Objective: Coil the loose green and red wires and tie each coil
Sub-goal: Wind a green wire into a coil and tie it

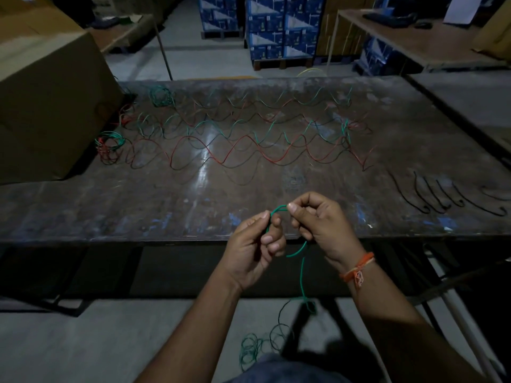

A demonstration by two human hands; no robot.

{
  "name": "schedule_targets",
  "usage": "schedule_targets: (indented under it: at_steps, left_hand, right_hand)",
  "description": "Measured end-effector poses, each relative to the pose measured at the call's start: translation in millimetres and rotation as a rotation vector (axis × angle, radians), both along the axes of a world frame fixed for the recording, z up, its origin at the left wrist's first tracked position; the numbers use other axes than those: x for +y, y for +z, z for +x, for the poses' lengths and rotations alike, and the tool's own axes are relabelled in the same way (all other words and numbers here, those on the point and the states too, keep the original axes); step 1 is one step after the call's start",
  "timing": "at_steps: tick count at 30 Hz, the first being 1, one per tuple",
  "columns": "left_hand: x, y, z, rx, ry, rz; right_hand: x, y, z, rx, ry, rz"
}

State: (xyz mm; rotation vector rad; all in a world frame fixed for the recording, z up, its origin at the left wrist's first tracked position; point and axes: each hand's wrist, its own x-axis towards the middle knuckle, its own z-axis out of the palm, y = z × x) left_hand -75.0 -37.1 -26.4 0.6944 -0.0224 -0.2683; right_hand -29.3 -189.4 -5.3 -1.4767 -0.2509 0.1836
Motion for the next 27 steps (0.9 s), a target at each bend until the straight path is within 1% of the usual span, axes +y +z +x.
schedule_targets:
  at_steps: [2,5,11,13,16,20,24,25,27]
  left_hand:
    - [2,2,1,0.016,0.017,-0.049]
    - [5,5,5,0.018,-0.011,-0.141]
    - [-4,5,14,0.019,-0.06,-0.11]
    - [-10,9,19,0.02,-0.076,-0.104]
    - [-26,12,27,0.027,-0.109,-0.125]
    - [-62,15,36,0.009,-0.112,-0.004]
    - [-99,22,48,-0.001,-0.01,0.119]
    - [-107,25,50,-0.009,0.01,0.132]
    - [-120,28,54,-0.028,0.003,0.083]
  right_hand:
    - [3,2,2,0.001,0.016,-0.009]
    - [7,2,2,0.021,0.032,-0.005]
    - [-2,-2,7,-0.008,-0.049,0.059]
    - [-16,0,11,-0.013,-0.01,0.014]
    - [-47,7,22,-0.073,0.048,-0.075]
    - [-82,18,41,-0.185,-0.024,-0.097]
    - [-109,21,55,-0.224,-0.046,-0.039]
    - [-117,22,59,-0.231,-0.065,-0.027]
    - [-134,22,66,-0.235,-0.115,-0.015]
